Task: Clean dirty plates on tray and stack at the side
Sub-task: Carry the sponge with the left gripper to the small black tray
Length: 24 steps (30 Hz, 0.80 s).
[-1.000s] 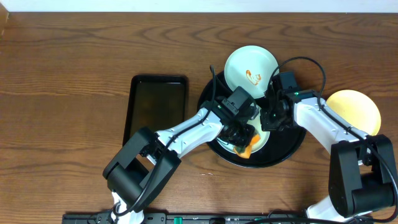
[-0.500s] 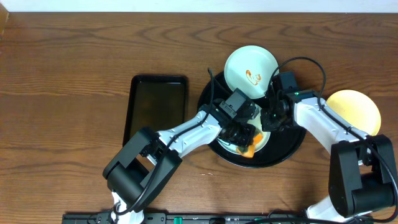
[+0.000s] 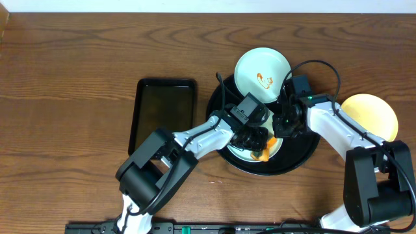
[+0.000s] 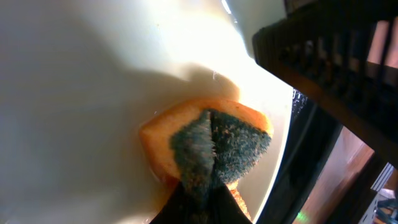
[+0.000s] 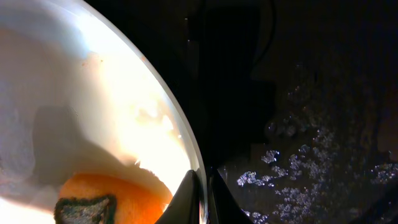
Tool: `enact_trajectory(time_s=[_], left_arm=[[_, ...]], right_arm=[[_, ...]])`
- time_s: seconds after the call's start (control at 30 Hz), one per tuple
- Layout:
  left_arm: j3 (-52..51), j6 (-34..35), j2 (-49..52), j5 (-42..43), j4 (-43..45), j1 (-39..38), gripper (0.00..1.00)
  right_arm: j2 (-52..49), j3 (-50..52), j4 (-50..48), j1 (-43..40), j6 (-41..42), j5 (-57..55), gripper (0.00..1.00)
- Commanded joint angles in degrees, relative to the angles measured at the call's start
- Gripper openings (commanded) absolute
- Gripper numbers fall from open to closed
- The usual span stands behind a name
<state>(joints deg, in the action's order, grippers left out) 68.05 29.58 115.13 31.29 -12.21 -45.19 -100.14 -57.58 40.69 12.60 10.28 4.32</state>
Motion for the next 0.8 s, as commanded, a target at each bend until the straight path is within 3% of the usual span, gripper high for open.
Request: enact_trajectory(time_s=[0.0,0.23,0.33,0.53,0.77], left_arm=[[-0.35,1.18,2.12,-4.48,-0.55,0.52,0.07],[-0.22,9.18,2.08,-6.14,-0.31,7.96,0.07],[-0.22,9.03,2.08,-1.66,0.66,11.21,0.08],[-0.22,0.74,0.07,11.23,0.31,14.99,0.07],[-0.22,-11.06,-7.98,11.5,-9.79,16.04,0.07]], right_arm=[[-0.39,-0.04,0.37,-0.31,0.44,-1.22,0.03],[-0.39,-0.04,0.74,-0.31,0.44,-1.25,0.01],[-0.39,-0.04,0.74,-0.31,0.44,-1.25,0.01],[-0.37,-0.04,0.76,-0.31,0.42,-1.25,0.01],[-0.39,-0.04,0.7,-0.31,0.42,-1.22,0.09]])
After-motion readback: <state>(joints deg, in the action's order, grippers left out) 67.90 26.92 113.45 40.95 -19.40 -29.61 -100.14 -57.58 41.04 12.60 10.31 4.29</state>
